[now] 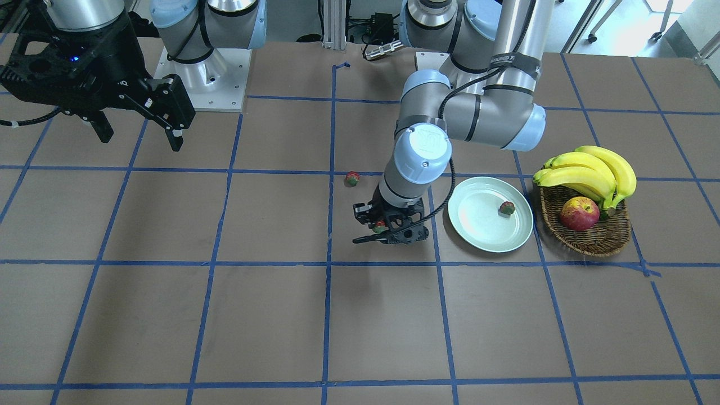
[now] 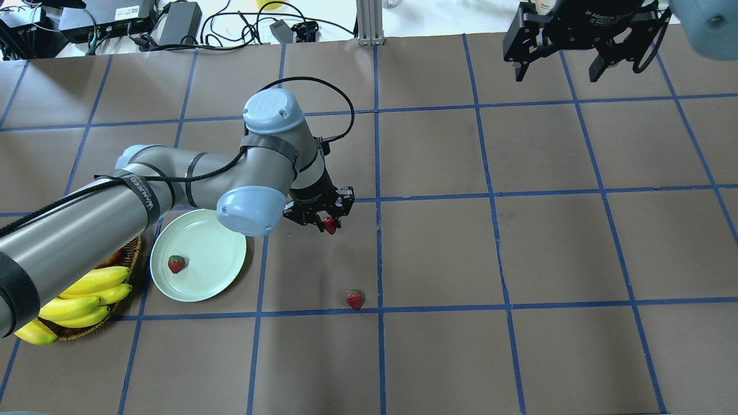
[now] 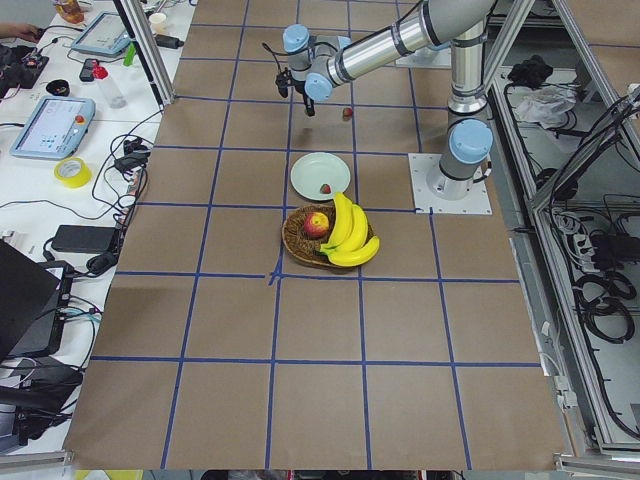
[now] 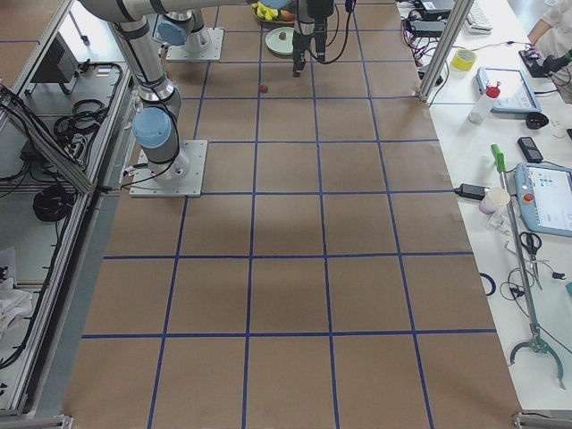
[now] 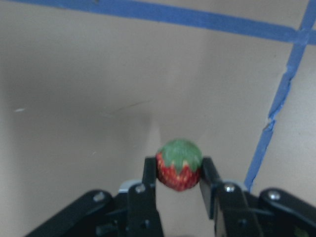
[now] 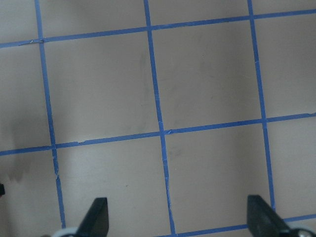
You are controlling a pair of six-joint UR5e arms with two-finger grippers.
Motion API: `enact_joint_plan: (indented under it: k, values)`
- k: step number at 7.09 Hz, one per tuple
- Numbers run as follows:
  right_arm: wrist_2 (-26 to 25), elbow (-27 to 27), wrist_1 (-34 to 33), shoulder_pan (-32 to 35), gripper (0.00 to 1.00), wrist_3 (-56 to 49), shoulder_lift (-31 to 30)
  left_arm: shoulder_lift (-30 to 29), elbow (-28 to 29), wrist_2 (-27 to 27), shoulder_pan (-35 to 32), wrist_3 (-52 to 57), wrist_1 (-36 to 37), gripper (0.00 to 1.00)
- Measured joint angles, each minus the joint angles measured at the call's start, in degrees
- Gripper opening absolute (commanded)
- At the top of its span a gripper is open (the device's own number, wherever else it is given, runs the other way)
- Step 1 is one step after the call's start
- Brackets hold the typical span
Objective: Collect all strawberries into plate
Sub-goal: 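Grasp a second strawberry with the left gripper and lift it, then lower the strawberry onto the plate and open the left gripper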
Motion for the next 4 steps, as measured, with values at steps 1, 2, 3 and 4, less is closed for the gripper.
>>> enact_joint_plan:
  k: [1,2,3,4]
  values:
    - [1.6,0.5,-0.2,0.1,1.0,-0.1,0.2,0.5,1.6,1.8,4.8,4.9,-3.2,0.0]
    - [4.0,1.3,-0.4,0.1,1.0,-1.8,0.5,1.0,1.9,2.9,10.6,12.6,-5.5,0.0]
    - [5.6,2.0,-0.5,0.1,1.0,-3.2,0.6,1.4,1.1,3.9,16.6,19.6,-7.0,0.0]
    - [6.2,2.3,-0.5,0.1,1.0,-3.8,0.5,1.6,-0.9,4.7,21.8,25.5,-7.6,0.0]
